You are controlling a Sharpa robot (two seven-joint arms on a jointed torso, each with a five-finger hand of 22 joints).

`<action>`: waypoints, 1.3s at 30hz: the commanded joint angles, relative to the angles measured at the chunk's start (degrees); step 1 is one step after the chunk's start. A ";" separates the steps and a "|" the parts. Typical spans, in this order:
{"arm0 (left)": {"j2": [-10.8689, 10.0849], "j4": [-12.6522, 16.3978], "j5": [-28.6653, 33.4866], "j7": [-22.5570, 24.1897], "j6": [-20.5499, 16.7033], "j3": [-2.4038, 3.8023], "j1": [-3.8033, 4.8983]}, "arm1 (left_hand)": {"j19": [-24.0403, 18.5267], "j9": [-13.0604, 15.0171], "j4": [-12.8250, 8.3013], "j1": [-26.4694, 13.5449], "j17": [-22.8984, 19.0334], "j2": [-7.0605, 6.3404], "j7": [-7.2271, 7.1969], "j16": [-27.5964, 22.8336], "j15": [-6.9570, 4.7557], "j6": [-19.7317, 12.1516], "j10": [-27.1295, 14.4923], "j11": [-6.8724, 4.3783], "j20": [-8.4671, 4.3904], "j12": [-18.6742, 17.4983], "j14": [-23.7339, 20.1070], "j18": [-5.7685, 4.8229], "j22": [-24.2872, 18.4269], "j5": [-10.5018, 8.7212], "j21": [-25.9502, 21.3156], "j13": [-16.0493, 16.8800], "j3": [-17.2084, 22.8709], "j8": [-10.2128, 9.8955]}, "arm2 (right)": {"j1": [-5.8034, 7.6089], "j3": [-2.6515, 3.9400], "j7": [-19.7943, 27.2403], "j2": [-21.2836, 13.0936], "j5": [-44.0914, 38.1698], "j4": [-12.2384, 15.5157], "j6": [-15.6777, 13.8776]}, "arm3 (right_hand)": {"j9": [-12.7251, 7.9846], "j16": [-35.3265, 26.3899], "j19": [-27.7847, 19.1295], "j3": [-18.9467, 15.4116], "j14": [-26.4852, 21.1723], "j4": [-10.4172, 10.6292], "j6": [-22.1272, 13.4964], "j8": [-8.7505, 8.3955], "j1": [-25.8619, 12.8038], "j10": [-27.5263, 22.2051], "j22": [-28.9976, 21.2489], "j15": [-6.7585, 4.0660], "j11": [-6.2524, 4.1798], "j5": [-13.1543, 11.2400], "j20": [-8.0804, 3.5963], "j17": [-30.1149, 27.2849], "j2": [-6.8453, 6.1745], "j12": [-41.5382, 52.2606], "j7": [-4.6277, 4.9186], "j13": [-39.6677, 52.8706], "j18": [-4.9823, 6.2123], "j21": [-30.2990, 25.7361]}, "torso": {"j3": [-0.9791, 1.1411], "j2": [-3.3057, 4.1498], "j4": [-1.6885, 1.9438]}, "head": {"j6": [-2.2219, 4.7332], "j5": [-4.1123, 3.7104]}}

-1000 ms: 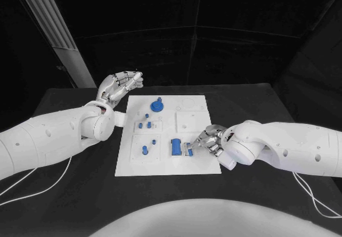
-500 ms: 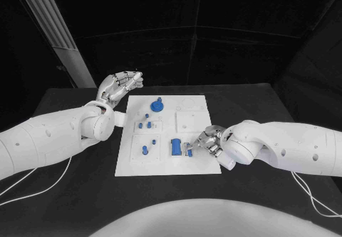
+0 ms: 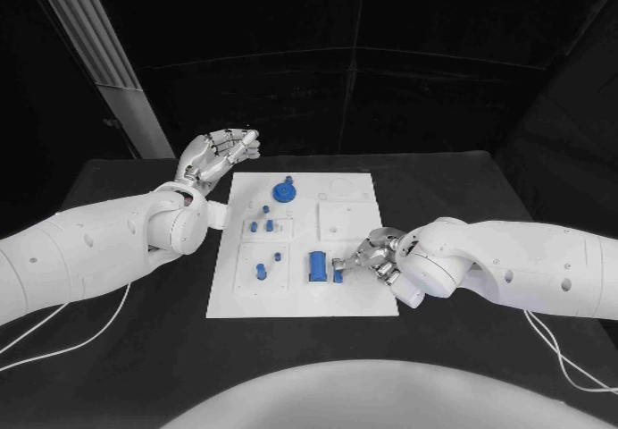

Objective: Assemble the parts on the task board

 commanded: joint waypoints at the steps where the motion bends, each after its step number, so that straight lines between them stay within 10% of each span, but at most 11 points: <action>1: 0.01 0.08 0.03 8.97 0.68 0.03 0.09 | 0.05 -0.09 -0.04 -0.01 -0.05 0.40 5.03 0.23 0.13 -0.07 -0.47 -0.05 -0.09 0.20 -0.36 -0.39 -0.05 0.18 -0.36 -0.06 -0.26 0.38 | 0.06 0.02 -0.05 0.12 -0.36 0.09 0.42 | -0.12 0.14 6.04 -0.80 5.95 0.36 0.36 -0.38 -0.99 5.97 15.09 0.40 0.55 -0.66 0.39 15.00 0.09 0.14 0.34 15.03 -0.42 0.18 | 0.00 0.00 0.00 | 0.00 0.04; 11: 0.01 0.05 0.03 8.96 0.73 0.03 0.09 | 0.03 -0.09 -0.05 0.11 -0.16 0.48 5.03 0.31 0.13 -0.08 -0.50 -0.05 -0.08 0.26 -0.36 -0.39 -0.07 0.27 -0.38 -0.07 -0.27 0.42 | 0.06 0.01 -0.62 -0.71 -4.75 0.89 0.11 | 0.14 0.14 6.04 -3.55 5.95 2.27 1.11 -0.46 -3.02 5.97 15.09 0.39 0.55 -1.97 0.46 15.00 0.04 0.14 0.30 15.03 -0.42 0.18 | 0.01 0.00 -0.04 | 0.00 0.04; 18: 0.00 -0.01 0.03 8.94 0.76 0.03 0.08 | 0.03 -0.09 -0.05 0.11 -0.16 0.48 5.03 0.31 0.13 -0.08 -0.50 -0.05 -0.08 0.26 -0.36 -0.39 -0.07 0.27 -0.38 -0.07 -0.27 0.42 | 0.05 0.00 -1.46 -2.35 -11.08 2.33 0.75 | 3.79 0.14 6.04 -7.63 5.95 5.02 4.43 5.17 -4.48 5.97 15.09 -1.61 -1.25 -3.00 -1.20 15.00 -0.39 0.14 -1.81 15.03 -0.42 0.18 | 0.02 -0.02 -0.07 | 0.00 0.07; 21: 0.01 -0.03 0.03 8.94 0.79 0.03 0.06 | 0.02 -0.09 -0.05 0.16 -0.21 0.52 5.03 0.35 0.13 -0.08 -0.51 -0.05 -0.08 0.29 -0.37 -0.39 -0.07 0.33 -0.39 -0.07 -0.27 0.43 | 0.05 0.00 -1.75 -3.01 -11.94 3.02 1.42 | 8.00 0.14 6.04 -9.58 5.95 6.34 3.60 10.37 -4.19 5.97 15.09 -2.70 -2.31 -3.15 -2.35 15.00 0.03 0.14 -2.84 15.03 -0.42 0.18 | 0.04 -0.02 -0.07 | 0.00 0.08; 25: 0.00 -0.07 0.03 8.92 0.82 0.03 0.00 | 0.01 -0.09 -0.05 0.17 -0.22 0.53 5.03 0.36 0.13 -0.09 -0.51 -0.05 -0.08 0.30 -0.37 -0.39 -0.07 0.34 -0.39 -0.07 -0.27 0.44 | 0.05 -0.01 -2.61 -3.44 -12.53 3.65 4.08 | 18.53 0.14 6.04 -12.16 5.95 7.85 -1.08 22.31 -3.77 5.97 15.09 -3.67 -3.52 -2.81 -3.47 15.00 0.68 0.14 -4.05 15.03 -0.42 0.18 | 0.02 -0.04 -0.10 | 0.00 -0.02; 26: 0.01 -0.08 0.03 8.91 0.83 0.03 -0.01 | 0.01 -0.09 -0.05 0.17 -0.22 0.53 5.03 0.36 0.13 -0.09 -0.51 -0.05 -0.08 0.30 -0.37 -0.39 -0.07 0.34 -0.39 -0.07 -0.27 0.44 | 0.05 -0.01 -2.77 -3.46 -12.57 3.70 4.60 | 26.63 0.14 6.04 -13.78 5.95 8.46 -6.68 30.89 -3.47 5.97 15.09 -4.10 -4.55 -2.53 -3.77 15.00 0.36 0.14 -4.13 15.03 -0.42 0.18 | 0.02 -0.03 -0.06 | 0.00 -0.07; 27: 0.02 -0.09 0.03 8.91 0.83 0.03 -0.03 | 0.01 -0.09 -0.05 0.17 -0.22 0.53 5.03 0.36 0.13 -0.09 -0.51 -0.05 -0.08 0.30 -0.37 -0.39 -0.07 0.34 -0.39 -0.07 -0.27 0.44 | 0.05 -0.01 -3.02 -3.49 -12.64 3.77 5.47 | 31.00 0.14 6.04 -14.27 5.95 8.87 -9.66 35.49 -3.22 5.97 15.09 -4.27 -4.58 -2.77 -4.11 15.00 1.02 0.14 -4.51 15.03 -0.42 0.18 | 0.01 -0.04 -0.05 | 0.00 -0.12; 29: 0.04 -0.10 0.03 8.89 0.87 0.03 -0.07 | 0.01 -0.10 -0.05 0.18 -0.24 0.54 5.03 0.37 0.13 -0.09 -0.52 -0.05 -0.08 0.30 -0.37 -0.39 -0.08 0.36 -0.39 -0.08 -0.27 0.44 | 0.05 -0.01 -3.58 -3.49 -12.74 3.92 7.72 | 34.84 0.14 6.04 -14.78 5.95 8.94 -11.75 39.35 -3.03 5.97 15.09 -4.42 -4.25 -3.07 -4.19 15.00 2.12 0.14 -4.85 15.03 -0.42 0.18 | 0.00 -0.03 0.05 | 0.00 -0.23; 39: 0.01 -0.05 0.03 8.90 0.81 0.03 -0.14 | 0.00 -0.10 -0.05 0.24 -0.31 0.60 5.03 0.43 0.13 -0.12 -0.55 -0.05 -0.08 0.34 -0.37 -0.40 -0.08 0.44 -0.40 -0.08 -0.28 0.45 | 0.04 -0.02 -4.35 -2.45 -12.84 3.27 12.17 | 38.57 0.14 6.04 -15.41 5.95 8.69 -13.44 42.73 -2.31 5.97 15.09 -4.66 -4.53 -2.99 -4.34 15.00 3.63 0.14 -5.20 15.03 -0.42 0.18 | -0.02 0.00 0.01 | 0.00 -0.27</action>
